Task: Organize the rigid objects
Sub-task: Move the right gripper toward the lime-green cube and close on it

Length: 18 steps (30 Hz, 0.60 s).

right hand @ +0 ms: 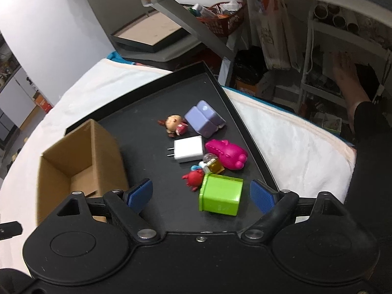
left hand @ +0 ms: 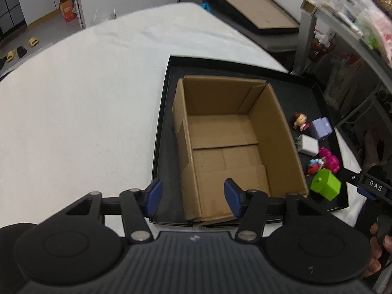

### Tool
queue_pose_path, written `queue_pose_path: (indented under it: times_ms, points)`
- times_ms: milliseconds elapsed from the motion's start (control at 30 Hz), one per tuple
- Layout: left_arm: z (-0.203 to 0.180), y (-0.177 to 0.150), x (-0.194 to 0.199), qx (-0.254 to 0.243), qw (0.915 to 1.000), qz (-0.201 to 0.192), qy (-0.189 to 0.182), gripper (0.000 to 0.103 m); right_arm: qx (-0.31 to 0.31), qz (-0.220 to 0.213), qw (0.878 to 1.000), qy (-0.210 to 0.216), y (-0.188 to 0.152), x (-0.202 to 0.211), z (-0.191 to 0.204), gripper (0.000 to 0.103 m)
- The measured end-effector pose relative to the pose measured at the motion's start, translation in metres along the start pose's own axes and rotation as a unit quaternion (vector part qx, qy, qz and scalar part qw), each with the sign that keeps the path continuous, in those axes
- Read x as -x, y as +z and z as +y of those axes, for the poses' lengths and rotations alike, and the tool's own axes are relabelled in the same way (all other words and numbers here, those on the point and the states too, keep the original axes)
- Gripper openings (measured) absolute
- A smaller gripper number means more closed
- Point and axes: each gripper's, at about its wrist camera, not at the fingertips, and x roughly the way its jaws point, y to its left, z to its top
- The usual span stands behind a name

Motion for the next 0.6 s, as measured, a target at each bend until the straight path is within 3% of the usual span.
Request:
queue_pose_path:
  times_ms: [367, 600]
  points:
    - [0.004, -0.003, -0.046, 0.02, 0.9986, 0.047, 0.011, 0.041, 0.032, 0.021, 0.998, -0.04, -0.007, -0.046, 0.0, 0.087]
    - [-0.001, -0.001, -0.059, 0.02, 0.9985, 0.05, 0.011, 0.031, 0.013, 0.046, 0.998, -0.033, -0.003, -0.063, -0.004, 0.087]
